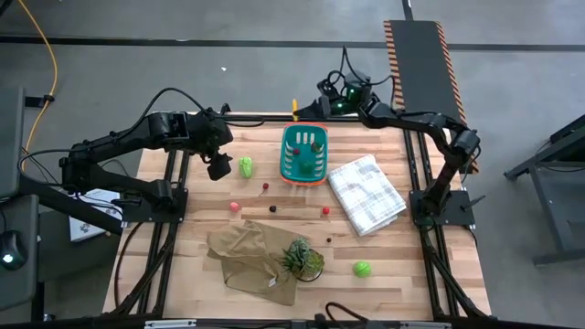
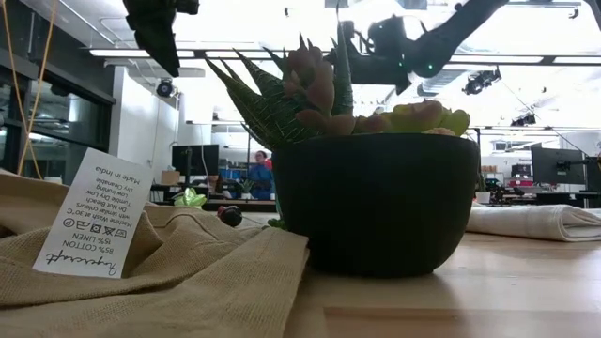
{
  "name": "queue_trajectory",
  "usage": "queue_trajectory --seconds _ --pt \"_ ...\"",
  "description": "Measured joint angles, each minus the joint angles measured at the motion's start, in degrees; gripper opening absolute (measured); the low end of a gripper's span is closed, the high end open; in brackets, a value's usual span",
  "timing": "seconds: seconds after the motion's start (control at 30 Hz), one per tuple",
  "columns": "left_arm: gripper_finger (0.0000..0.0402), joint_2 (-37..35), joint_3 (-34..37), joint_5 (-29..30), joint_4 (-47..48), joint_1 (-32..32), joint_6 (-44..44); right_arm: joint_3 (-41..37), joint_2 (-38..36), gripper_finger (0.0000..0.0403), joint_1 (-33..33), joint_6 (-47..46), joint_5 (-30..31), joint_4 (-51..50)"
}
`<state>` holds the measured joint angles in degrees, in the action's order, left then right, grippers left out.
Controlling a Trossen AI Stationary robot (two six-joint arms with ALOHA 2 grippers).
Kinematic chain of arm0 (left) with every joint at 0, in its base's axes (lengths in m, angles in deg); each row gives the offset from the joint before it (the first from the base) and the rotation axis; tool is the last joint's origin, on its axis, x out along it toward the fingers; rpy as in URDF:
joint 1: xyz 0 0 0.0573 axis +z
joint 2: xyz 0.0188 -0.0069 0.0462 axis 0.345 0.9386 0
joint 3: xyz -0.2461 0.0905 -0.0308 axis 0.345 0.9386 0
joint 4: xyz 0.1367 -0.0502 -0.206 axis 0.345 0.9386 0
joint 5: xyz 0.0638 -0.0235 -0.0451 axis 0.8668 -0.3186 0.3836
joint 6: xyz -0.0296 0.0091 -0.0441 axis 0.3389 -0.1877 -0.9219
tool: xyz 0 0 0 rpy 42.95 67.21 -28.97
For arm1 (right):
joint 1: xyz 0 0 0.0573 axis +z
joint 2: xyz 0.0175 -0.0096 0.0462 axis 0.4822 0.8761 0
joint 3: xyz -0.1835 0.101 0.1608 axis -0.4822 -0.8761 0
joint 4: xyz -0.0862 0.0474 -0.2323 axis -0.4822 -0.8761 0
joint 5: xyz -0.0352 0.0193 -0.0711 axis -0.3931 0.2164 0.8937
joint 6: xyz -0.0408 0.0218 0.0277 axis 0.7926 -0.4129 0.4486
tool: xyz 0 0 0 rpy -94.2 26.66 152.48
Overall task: Pick and placing Produce into tupperware
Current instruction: Put the yellow corn into the green basket
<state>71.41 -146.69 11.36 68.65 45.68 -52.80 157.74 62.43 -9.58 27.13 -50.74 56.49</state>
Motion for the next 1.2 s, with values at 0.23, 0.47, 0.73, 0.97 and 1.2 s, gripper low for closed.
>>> queue_trajectory --seconds 0.23,0.47,0.73,0.97,1.2 --pt "0.0248 0.0 0.0 0.0 -0.07 0.0 -2.45 0.0 0.0 0.003 1.74 1.42 -7.1 -0.07" --pt "0.0248 0.0 0.0 0.0 -0.04 0.0 -7.07 0.0 0.02 0.003 3.95 5.87 -8.68 -1.64" --pt "0.0248 0.0 0.0 0.0 -0.02 0.0 -10.51 6.92 0.04 0.0029 7.26 26.63 -4.51 -25.82" --pt "0.0248 0.0 0.0 -0.01 0.07 0.0 -10.75 18.33 0.04 0.0029 8.53 50.26 8.13 -56.0" --pt "0.0248 0.0 0.0 0.0 0.04 0.0 -10.74 25.76 0.04 0.0029 9.18 62.93 24.71 -72.09"
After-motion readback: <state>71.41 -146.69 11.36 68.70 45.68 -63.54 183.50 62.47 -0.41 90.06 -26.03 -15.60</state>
